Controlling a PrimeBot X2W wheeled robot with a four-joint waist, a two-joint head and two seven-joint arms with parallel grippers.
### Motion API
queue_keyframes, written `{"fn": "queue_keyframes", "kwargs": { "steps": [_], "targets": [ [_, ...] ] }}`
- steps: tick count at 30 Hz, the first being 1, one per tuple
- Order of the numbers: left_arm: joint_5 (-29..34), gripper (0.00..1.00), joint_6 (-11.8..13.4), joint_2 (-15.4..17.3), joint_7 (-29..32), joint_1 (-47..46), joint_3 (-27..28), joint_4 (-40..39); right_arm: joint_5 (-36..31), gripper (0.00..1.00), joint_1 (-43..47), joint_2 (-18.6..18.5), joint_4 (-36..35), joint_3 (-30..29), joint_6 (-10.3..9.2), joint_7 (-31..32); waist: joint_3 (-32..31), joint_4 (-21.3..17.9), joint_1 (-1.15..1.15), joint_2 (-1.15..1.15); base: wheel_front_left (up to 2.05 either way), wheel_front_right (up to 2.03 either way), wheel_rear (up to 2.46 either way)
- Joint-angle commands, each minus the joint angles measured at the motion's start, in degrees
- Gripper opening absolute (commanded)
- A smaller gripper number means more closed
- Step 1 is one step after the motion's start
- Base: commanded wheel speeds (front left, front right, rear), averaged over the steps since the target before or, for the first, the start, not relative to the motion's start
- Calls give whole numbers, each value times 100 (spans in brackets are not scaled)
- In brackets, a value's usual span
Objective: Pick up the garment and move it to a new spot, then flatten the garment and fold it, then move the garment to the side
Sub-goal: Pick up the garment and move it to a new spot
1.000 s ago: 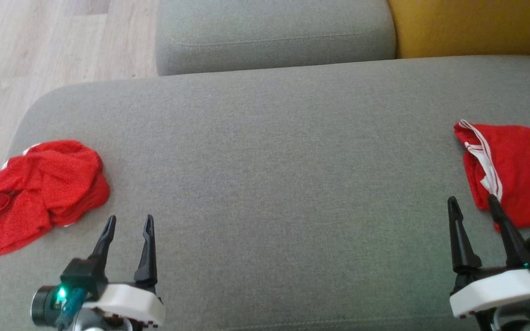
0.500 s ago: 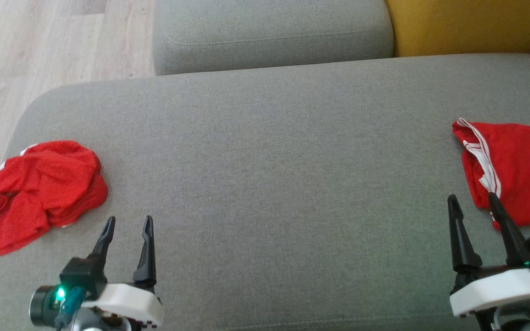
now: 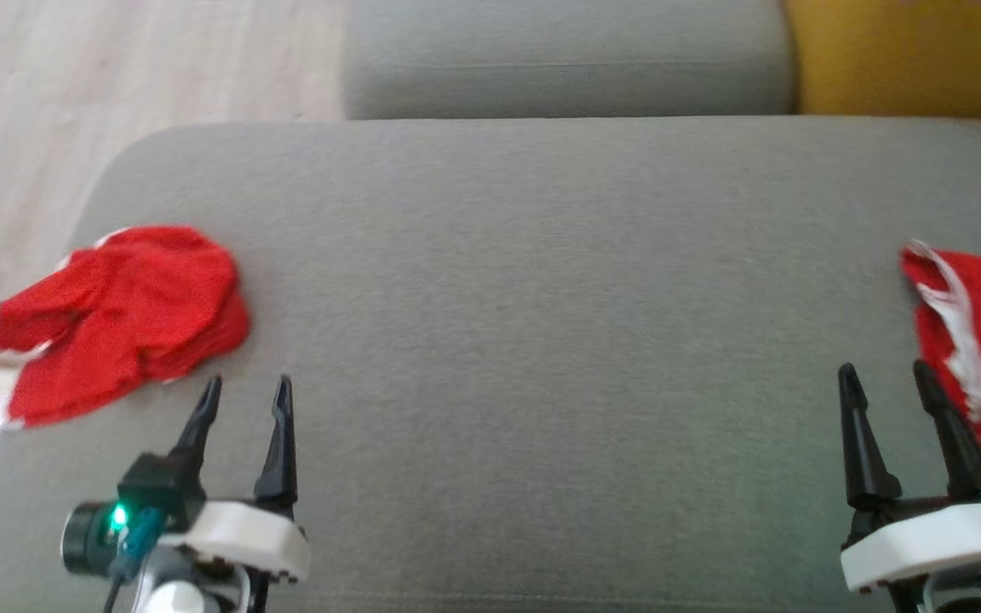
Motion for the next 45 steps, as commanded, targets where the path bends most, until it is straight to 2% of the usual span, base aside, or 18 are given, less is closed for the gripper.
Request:
{"fn": "queue_keyframes", "kwargs": {
  "steps": [1,10,18,28,33,35,36,39,43,45],
  "targets": [
    [-42,100,-11,46,-38,-334,178,-181,-21,100,-170,-63,-255,131,19,24,34,290,0,0,0,0,0],
    [-90,100,-28,49,-181,-626,235,-84,-34,100,-269,-130,-475,321,19,175,131,1342,0,0,0,0,0],
    [-134,100,8,33,-262,-698,383,-106,-30,100,-406,-226,-578,460,19,295,240,1806,0,0,0,0,0],
    [-2,100,71,-51,-278,-805,539,-245,-7,100,-633,-333,-655,533,19,395,568,1784,0,0,0,0,0],
    [-60,100,-107,-153,-279,-1436,527,-19,-14,100,-824,-515,-848,492,19,548,1140,1631,0,0,0,0,0],
    [-112,100,-186,-174,-276,-1815,519,303,-5,100,-916,-607,-951,462,19,640,1455,1546,0,0,0,0,0],
    [-153,100,-285,-190,-228,-2281,474,718,4,100,-990,-709,-1075,394,19,734,1765,1495,0,0,0,0,0],
    [-256,100,-420,-197,-116,-3011,477,1455,20,100,-1071,-895,-1255,311,19,884,2179,1428,0,0,0,0,0],
    [-409,100,-565,-205,94,-3888,508,2566,72,100,-1161,-1108,-1439,310,19,1036,2565,1390,0,0,0,0,0],
    [-443,100,-627,-197,249,-4065,490,2879,83,100,-1184,-1137,-1473,315,19,1056,2624,1379,0,0,0,0,0]
  ]
}}
